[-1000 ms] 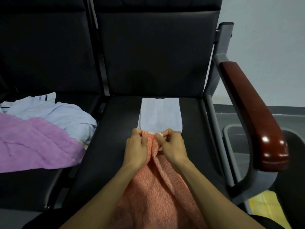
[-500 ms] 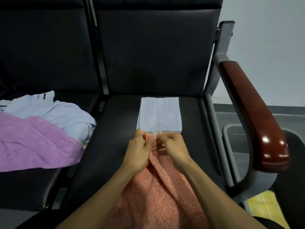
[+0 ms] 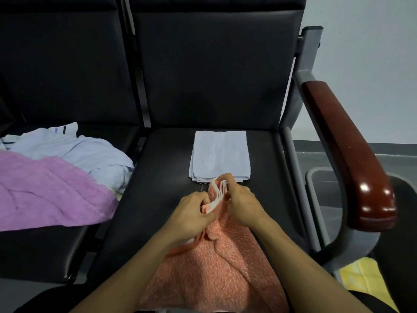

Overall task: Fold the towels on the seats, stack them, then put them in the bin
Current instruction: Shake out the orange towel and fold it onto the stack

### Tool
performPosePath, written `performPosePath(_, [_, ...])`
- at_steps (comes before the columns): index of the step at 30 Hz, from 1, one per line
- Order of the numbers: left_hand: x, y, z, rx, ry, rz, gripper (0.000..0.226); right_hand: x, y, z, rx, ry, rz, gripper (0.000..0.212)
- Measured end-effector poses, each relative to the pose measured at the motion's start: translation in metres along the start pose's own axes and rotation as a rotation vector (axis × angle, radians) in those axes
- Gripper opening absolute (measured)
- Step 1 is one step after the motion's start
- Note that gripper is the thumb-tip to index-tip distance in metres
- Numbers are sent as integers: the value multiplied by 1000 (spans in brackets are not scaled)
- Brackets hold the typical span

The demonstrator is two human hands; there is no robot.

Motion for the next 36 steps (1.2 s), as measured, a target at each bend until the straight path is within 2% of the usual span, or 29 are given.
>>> performPosePath(4, [-2,6,0,-46,35,6,24,3,3,4,8,19,-61,40])
performPosePath(9, [1,1,-1,-155,65,-10,21,11,8,9,38,35,-154,42])
performPosePath(12, [3,-15,-3,-189,96,7,23,21,4,11,124,78,-318,32])
performPosePath(15, [-10,-41,-1,-51,25,9,25,26,-6,9,238,77,-346,20])
performPosePath(18, [-22,-57,-1,94,-38,24,20,19,-14,5,268,51,-319,10])
performPosePath(23, [-32,-60,-1,253,-75,43,15,13,-16,6,221,32,-261,23])
performPosePath(26, [-35,-66,1,349,-106,16,15,9,-15,8,174,-38,-189,20])
performPosePath(32, [-34,-63,2,407,-105,-106,19,8,-14,7,274,-59,-233,22])
performPosePath(36, [-37,-68,5,426,-106,-179,25,6,-17,5,281,-122,-129,22])
Point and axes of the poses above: each hand's wrist, its own z-axis towards the middle knuckle, its own y-axis out of the palm, x = y × z, the point moved 2 cm from there along z, towards the middle knuckle, and after that the axes turned 9 degrees about y, right-handed, at the moved point
